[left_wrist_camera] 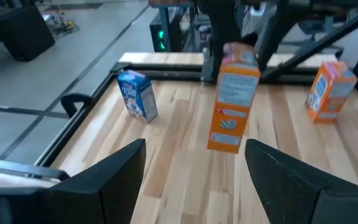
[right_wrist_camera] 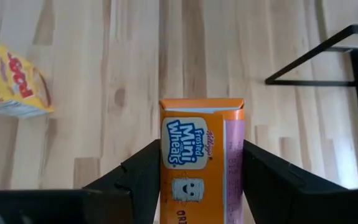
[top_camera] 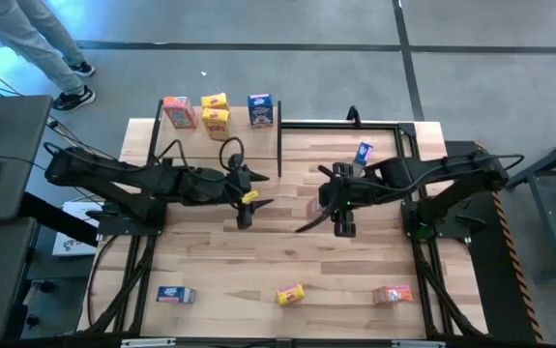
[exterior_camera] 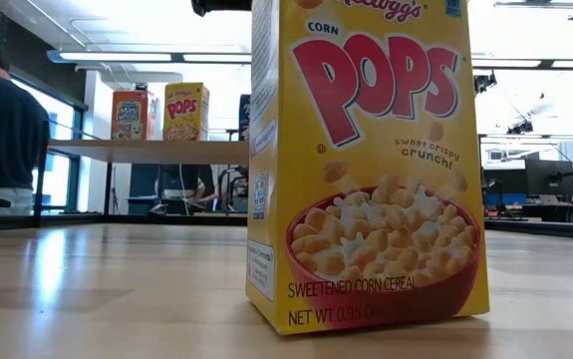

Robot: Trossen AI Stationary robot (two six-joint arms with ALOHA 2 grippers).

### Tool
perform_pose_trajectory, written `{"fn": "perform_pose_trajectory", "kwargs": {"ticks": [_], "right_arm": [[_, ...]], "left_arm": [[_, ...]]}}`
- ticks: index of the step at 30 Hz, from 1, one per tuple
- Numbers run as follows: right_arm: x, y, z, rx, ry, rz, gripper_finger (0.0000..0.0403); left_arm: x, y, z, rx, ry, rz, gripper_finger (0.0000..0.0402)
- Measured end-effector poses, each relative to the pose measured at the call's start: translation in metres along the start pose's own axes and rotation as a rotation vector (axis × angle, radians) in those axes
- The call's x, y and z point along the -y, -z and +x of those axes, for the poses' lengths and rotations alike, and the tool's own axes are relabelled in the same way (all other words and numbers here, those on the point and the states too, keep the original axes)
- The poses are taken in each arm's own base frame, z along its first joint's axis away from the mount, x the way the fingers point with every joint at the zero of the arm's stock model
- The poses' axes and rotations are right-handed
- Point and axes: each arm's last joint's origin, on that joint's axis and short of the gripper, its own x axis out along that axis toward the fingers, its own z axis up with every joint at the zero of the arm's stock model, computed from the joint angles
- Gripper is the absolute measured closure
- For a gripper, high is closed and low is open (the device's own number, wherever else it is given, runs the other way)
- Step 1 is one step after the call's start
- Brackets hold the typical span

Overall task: Stack cereal on shelf
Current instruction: Put the top orange cereal box on the shelf aligned with the other orange cereal box

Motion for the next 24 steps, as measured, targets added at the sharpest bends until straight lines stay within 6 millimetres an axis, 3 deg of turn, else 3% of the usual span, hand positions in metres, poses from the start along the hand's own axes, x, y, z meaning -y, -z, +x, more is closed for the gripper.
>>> {"fn": "perform_pose_trajectory", "kwargs": {"ticks": [15, 24], "right_arm": [[0.009, -0.003, 0.003, 0.013, -0.001, 0.016, 0.0216], [0.009, -0.003, 0.003, 0.018, -0.006, 0.015, 0.0248]], "left_arm": [[0.012, 0.009, 0.029, -0.005, -0.001, -0.007, 0.0135], [0.021, 0.017, 0.050, -0.004, 0.033, -0.009, 0.0135]]}}
